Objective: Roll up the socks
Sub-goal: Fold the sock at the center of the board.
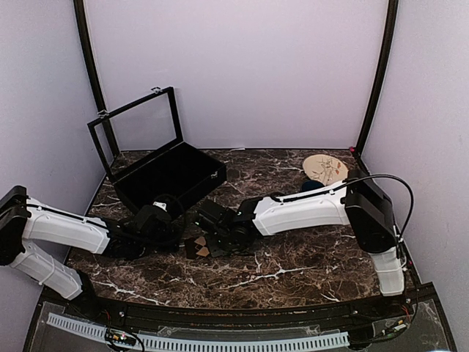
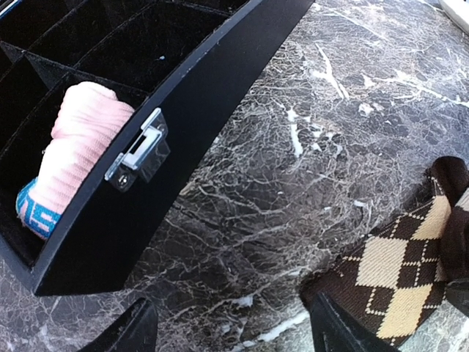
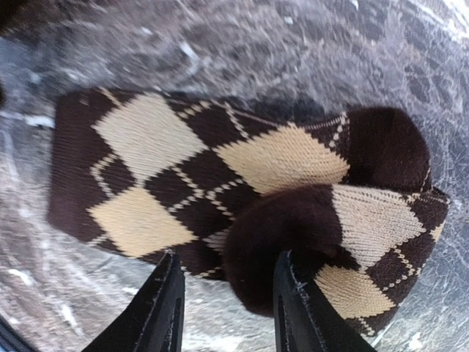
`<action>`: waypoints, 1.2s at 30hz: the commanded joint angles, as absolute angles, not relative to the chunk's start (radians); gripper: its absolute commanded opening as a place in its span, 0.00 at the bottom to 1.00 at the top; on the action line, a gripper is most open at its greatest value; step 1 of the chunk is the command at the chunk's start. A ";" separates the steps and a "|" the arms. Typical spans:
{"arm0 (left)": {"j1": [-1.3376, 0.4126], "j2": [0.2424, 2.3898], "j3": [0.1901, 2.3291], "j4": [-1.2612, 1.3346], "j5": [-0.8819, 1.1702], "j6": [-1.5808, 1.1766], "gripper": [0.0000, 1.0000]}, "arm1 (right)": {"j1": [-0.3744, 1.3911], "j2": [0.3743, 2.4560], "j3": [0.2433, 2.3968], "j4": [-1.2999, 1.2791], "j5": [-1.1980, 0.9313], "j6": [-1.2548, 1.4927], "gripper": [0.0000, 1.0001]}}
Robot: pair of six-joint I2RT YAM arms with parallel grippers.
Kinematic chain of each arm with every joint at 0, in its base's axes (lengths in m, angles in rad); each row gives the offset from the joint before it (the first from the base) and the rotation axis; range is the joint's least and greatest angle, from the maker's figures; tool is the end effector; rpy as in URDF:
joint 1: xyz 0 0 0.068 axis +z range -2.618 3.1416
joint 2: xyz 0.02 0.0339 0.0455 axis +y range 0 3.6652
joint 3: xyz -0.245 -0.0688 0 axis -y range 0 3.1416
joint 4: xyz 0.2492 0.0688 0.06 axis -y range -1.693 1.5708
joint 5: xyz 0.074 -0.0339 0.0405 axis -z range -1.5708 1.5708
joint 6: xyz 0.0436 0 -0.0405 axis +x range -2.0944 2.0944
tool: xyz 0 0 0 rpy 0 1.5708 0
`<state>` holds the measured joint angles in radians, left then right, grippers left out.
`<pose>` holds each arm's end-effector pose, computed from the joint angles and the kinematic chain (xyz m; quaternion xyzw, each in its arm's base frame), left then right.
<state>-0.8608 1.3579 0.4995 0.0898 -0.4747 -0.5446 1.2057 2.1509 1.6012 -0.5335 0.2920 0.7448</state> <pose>0.1830 -0.1824 0.1252 0.0502 0.8981 -0.0801 0.4295 0.1732 0.4181 0.1371 -0.1851 0.9427 0.1185 0.2508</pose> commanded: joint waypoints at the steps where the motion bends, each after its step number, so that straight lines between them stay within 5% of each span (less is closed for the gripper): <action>1: -0.854 1.322 0.478 0.109 -0.468 -0.557 0.74 | 1.221 2.185 1.636 -0.596 0.336 0.731 0.39; 9: -0.850 1.325 0.473 0.117 -0.461 -0.555 0.74 | 1.222 2.208 1.651 -0.622 0.354 0.732 0.34; 22: -0.847 1.323 0.466 0.123 -0.455 -0.557 0.74 | 1.224 2.222 1.665 -0.642 0.360 0.731 0.00; 36: -0.847 1.318 0.468 0.121 -0.454 -0.555 0.74 | 1.234 2.163 1.700 -0.665 0.410 0.733 0.00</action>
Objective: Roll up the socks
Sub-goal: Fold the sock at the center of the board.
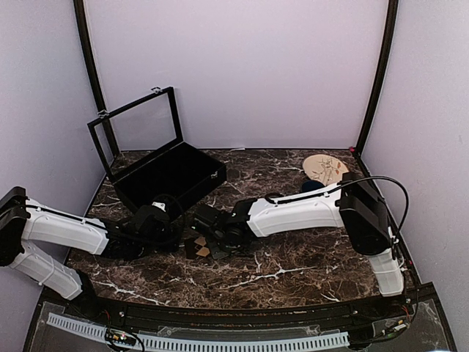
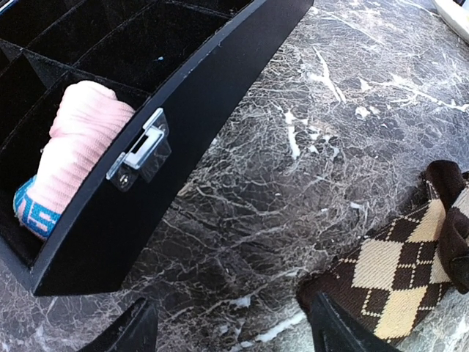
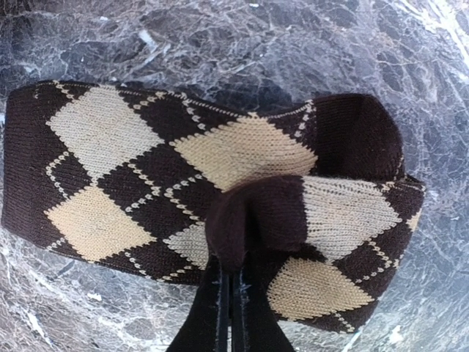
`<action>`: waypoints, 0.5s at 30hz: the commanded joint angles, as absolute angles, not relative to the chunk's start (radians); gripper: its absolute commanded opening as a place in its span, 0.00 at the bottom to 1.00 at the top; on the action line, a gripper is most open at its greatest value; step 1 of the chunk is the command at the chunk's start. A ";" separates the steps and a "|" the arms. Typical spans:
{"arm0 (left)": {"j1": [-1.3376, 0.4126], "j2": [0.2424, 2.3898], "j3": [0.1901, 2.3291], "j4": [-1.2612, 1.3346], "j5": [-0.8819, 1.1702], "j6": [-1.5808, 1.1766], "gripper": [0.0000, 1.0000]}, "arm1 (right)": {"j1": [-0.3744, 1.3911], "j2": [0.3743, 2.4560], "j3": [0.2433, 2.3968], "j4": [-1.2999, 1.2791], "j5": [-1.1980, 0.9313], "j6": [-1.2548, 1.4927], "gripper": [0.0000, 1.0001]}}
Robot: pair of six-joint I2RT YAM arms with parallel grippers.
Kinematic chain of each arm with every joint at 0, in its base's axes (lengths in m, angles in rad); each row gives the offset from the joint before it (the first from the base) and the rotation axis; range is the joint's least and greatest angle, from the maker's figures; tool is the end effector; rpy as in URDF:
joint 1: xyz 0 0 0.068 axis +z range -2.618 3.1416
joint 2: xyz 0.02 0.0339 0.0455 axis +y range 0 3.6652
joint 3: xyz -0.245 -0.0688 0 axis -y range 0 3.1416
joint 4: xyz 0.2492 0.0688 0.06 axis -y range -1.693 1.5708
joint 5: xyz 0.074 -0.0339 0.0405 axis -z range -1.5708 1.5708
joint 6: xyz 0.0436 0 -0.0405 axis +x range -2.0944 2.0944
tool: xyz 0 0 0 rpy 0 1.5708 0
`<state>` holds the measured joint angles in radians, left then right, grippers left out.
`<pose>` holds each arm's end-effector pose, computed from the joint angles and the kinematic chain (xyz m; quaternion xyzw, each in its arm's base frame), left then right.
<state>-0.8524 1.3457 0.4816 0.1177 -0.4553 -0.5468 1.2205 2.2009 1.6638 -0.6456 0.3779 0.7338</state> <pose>0.1828 -0.1800 0.1249 0.0465 0.8960 -0.0931 0.4318 0.1704 0.4195 0.1295 -0.1971 0.9441 0.0539 0.2587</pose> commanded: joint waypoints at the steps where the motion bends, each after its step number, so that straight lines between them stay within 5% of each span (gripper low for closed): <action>1: -0.848 1.317 0.468 0.121 -0.455 -0.554 0.74 | 1.235 2.160 1.706 -0.668 0.411 0.731 0.00; 15: -0.841 1.282 0.456 0.112 -0.468 -0.551 0.74 | 1.241 2.170 1.809 -0.681 0.394 0.714 0.00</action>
<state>-0.8486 1.3106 0.4801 0.1177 -0.4564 -0.5465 1.2289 2.2005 1.7622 -0.6750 0.3904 0.7265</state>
